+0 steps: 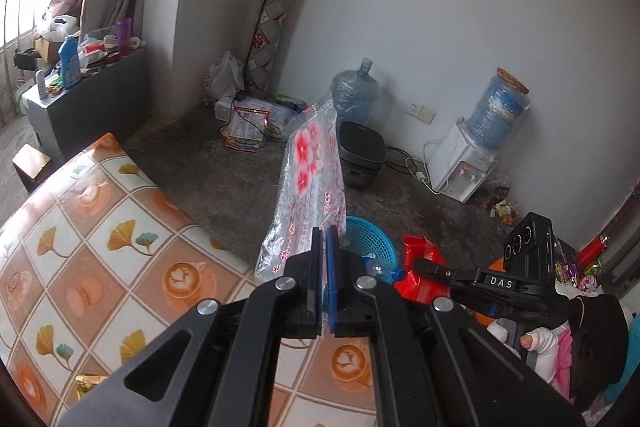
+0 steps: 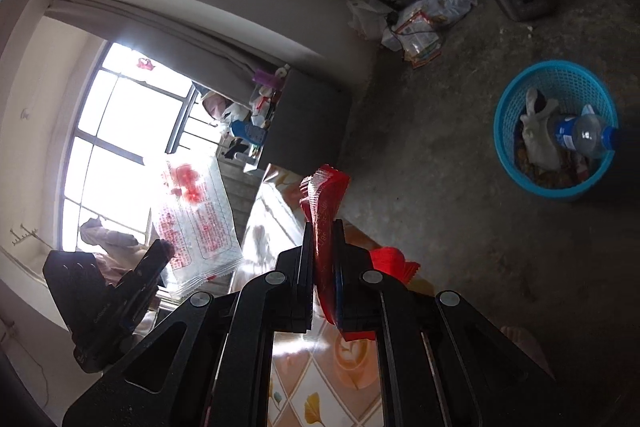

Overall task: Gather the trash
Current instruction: 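Carry the clear bag and red bag over the blue wastebasket, then open both grippers to drop the two bags into the wastebasket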

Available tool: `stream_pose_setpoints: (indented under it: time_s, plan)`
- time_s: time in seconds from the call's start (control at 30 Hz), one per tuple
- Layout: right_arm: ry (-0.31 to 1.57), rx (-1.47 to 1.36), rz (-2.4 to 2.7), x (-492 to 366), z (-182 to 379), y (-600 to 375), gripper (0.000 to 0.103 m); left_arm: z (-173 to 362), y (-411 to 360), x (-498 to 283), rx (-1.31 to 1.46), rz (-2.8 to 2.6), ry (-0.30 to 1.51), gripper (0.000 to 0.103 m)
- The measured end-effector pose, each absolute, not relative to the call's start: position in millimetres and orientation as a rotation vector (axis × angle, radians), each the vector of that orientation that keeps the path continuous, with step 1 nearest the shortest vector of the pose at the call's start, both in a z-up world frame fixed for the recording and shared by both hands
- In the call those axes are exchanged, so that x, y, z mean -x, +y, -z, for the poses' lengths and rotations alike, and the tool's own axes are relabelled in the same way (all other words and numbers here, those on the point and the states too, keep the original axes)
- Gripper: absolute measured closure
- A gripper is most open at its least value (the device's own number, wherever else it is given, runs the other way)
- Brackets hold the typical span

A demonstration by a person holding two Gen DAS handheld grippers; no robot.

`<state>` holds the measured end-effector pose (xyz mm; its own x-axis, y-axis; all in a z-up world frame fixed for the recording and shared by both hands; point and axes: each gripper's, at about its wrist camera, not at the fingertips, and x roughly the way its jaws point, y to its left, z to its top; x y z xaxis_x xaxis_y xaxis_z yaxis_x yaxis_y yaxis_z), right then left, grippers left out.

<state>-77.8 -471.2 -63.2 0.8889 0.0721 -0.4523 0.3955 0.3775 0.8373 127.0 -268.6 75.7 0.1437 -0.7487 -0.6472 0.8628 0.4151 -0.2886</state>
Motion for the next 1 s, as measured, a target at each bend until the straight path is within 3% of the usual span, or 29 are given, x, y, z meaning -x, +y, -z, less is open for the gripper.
stream_pose_setpoints:
  time_s: [0.4,0.8,0.83,0.9,0.93,1.0]
  plan:
    - [0.385,-1.295,0.515,130.5,119.2,-568.5,0.096,2.5,-435.7,-103.1,-0.218,1.330,1.153,0.101]
    - [0.565,-1.339,0.623,89.8,197.1,-669.1,0.092,131.3,-570.2,-89.7,-0.418,1.315,1.343,0.099]
    - [0.581,-1.340,0.631,84.2,204.3,-675.6,0.089,138.1,-575.8,-91.1,-0.428,1.308,1.354,0.098]
    - [0.609,-1.349,0.621,74.8,218.0,-686.5,0.075,152.2,-586.9,-93.4,-0.444,1.295,1.371,0.085]
    - [0.627,-1.358,0.632,72.1,225.0,-689.3,0.067,157.7,-591.0,-94.8,-0.440,1.290,1.382,0.073]
    - [0.664,-1.376,0.657,68.2,238.7,-693.7,0.064,167.1,-596.6,-97.4,-0.439,1.278,1.402,0.071]
